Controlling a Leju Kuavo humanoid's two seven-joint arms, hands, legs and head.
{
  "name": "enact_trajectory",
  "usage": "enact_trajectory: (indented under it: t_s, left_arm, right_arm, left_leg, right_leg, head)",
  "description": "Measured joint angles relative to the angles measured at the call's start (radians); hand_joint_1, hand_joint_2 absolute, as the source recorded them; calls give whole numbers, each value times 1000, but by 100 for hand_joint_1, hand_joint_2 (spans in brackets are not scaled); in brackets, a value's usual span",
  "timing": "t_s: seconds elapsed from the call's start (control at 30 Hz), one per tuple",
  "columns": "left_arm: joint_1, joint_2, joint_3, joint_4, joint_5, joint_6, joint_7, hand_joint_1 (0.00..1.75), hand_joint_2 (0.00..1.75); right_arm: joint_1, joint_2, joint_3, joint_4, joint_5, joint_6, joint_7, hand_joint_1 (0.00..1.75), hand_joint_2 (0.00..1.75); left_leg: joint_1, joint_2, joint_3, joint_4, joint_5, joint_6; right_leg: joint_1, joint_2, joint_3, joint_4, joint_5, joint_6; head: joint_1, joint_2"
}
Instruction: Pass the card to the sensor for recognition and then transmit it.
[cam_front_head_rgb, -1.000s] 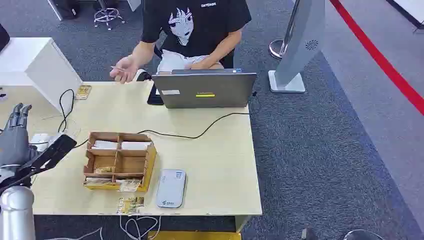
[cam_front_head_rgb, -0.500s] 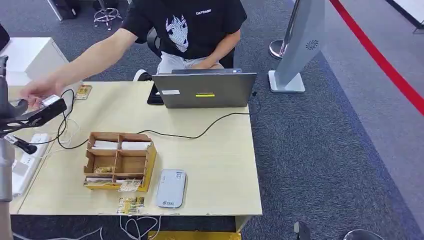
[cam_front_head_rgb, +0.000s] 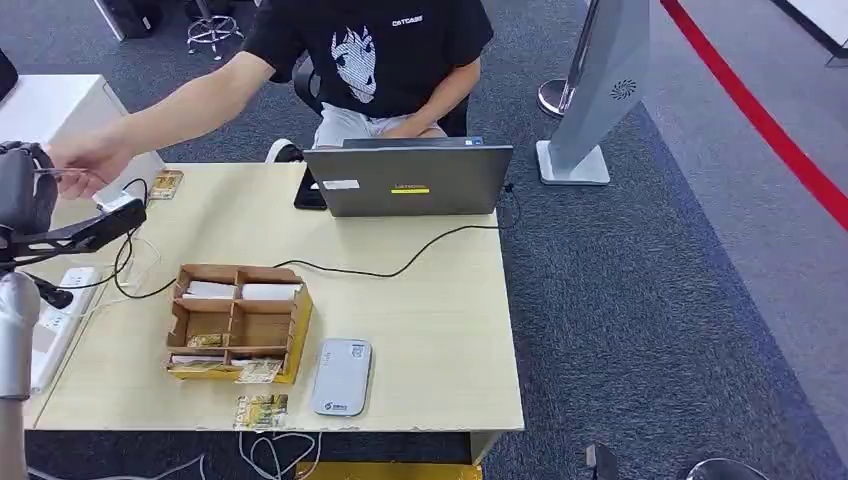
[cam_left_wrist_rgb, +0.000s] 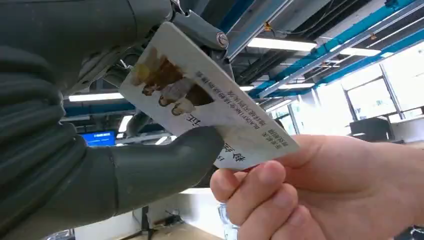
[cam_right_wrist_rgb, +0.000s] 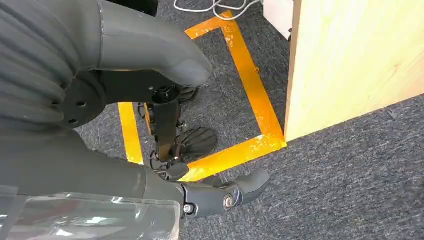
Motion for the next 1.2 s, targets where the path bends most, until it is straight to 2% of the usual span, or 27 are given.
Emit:
enact_trajectory:
  t_s: [0.37,0.5,0.6,0.7,0.73,0.8,0.87,0.93,1.0,1.1,1.2]
  left_arm:
    - [14,0,0,0,2,5,-9,175,175]
    - [59,-13,0,-38,9,41,-25,175,175]
    - [152,-75,0,-173,43,85,-34,175,175]
    - [289,-176,-2,-351,146,112,-82,175,175]
    - [350,-231,-15,-433,215,113,-115,175,175]
    - [470,-300,-53,-557,341,108,-183,175,175]
    - [581,-350,-106,-628,436,93,-248,175,175]
    - [684,-390,-175,-666,503,101,-316,175,175]
    - [758,-418,-229,-676,512,119,-350,175,175]
    - [823,-447,-295,-676,534,122,-367,175,175]
    - [851,-462,-331,-674,560,106,-347,175,175]
  right_arm:
    - [3,0,0,0,5,-9,3,0,175]
    - [7,0,-2,0,15,-10,3,0,175]
    - [14,0,-8,0,18,-10,3,0,175]
    - [20,3,-21,0,10,-14,1,0,175]
    - [24,4,-29,0,-2,-19,-1,0,175]
    - [34,7,-52,0,-22,-24,-7,0,175]
    - [38,12,-75,0,-38,-31,-10,0,175]
    - [41,16,-99,0,-47,-39,-10,0,175]
    - [42,19,-119,0,-53,-47,-11,0,175]
    - [43,26,-143,0,-59,-52,-11,0,175]
    - [44,29,-161,0,-51,-53,-11,0,175]
  left_leg:
    - [0,0,0,0,0,0]
    - [0,0,0,0,0,0]
    - [-1,-1,0,0,0,0]
    - [-2,2,0,0,-2,1]
    - [-3,3,0,0,-3,3]
    - [-4,4,0,0,-4,4]
    - [-5,4,1,0,-6,5]
    - [-5,3,0,0,-6,5]
    - [-5,2,0,0,-6,5]
    - [-4,2,1,0,-6,5]
    - [-4,2,1,0,-5,4]
  right_leg:
    - [0,0,0,0,0,0]
    - [0,0,0,0,0,0]
    - [0,-1,1,-1,0,0]
    - [-2,1,1,-2,-1,1]
    - [-3,3,1,-3,-1,1]
    - [-4,3,1,-3,-1,2]
    - [-4,3,1,-4,-2,3]
    - [-4,3,1,-4,-3,5]
    - [-4,1,1,-4,-3,5]
    - [-4,1,1,-3,-3,5]
    - [-4,1,1,-3,-3,5]
  head:
    - [0,0]
    - [0,0]
    - [0,0]
    - [0,0]
    - [0,0]
    - [0,0]
    - [0,0]
    - [0,0]
    - [-1,0]
    - [-1,0]
    - [-1,0]
